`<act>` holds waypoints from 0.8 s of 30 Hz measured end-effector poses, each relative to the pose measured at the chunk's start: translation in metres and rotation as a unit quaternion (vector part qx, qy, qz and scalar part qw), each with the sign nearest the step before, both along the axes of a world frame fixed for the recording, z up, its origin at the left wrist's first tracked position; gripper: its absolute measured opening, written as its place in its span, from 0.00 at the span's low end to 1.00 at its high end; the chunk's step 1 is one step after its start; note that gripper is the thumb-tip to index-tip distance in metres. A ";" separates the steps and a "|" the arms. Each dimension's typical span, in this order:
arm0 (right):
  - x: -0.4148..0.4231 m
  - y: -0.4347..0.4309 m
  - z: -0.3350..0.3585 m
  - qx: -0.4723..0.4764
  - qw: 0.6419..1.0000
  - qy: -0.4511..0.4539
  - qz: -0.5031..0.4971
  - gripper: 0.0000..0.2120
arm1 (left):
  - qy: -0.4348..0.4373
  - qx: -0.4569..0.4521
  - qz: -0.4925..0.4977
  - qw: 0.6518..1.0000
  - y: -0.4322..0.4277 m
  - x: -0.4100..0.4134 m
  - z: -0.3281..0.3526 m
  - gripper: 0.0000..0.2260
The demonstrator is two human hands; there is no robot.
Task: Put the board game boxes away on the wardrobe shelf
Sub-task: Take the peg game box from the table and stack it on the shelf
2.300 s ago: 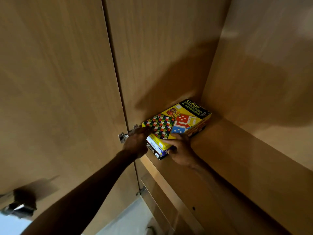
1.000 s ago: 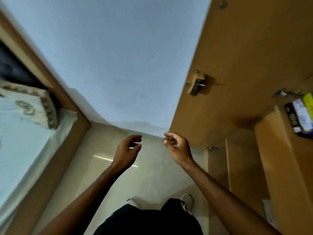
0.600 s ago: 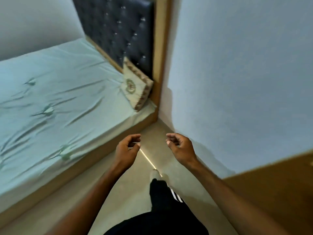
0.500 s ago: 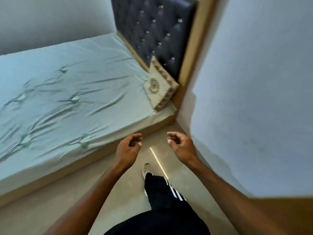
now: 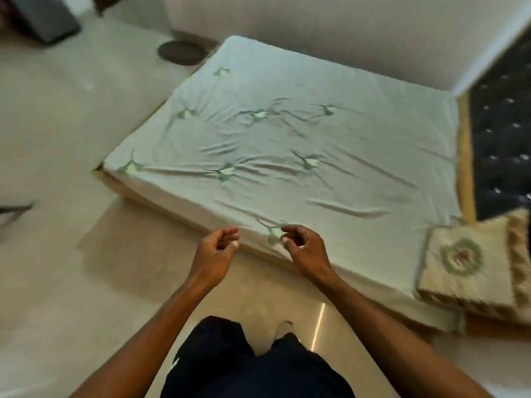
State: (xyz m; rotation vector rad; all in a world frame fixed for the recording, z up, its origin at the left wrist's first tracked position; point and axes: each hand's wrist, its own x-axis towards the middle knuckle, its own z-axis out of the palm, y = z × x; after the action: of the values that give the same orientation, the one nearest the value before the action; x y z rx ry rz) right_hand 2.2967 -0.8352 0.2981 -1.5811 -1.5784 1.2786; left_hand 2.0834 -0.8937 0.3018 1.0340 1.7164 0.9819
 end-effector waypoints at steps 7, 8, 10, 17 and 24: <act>-0.179 0.083 -0.009 0.006 0.983 -0.028 0.182 0.11 | -0.027 0.012 0.194 0.981 0.024 -0.149 -0.006 0.13; -0.208 0.090 -0.008 0.009 0.979 -0.030 0.201 0.11 | -0.026 0.013 0.207 0.978 0.026 -0.172 -0.006 0.12; -0.272 0.101 -0.004 0.016 0.973 -0.027 0.231 0.11 | -0.024 0.013 0.229 0.973 0.025 -0.225 -0.004 0.12; -0.487 0.131 0.016 0.065 0.945 0.003 0.321 0.12 | -0.005 0.034 0.335 0.942 0.026 -0.408 0.005 0.12; -0.668 0.172 0.010 0.051 0.918 0.015 0.393 0.12 | 0.007 0.043 0.419 0.907 0.041 -0.560 0.001 0.14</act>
State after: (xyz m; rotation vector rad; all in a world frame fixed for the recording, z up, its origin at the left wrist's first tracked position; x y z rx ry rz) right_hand 1.6284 -0.6635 0.3085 -0.8485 -2.3295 1.5503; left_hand 1.5232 -0.8528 0.3024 0.3062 2.1883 1.5838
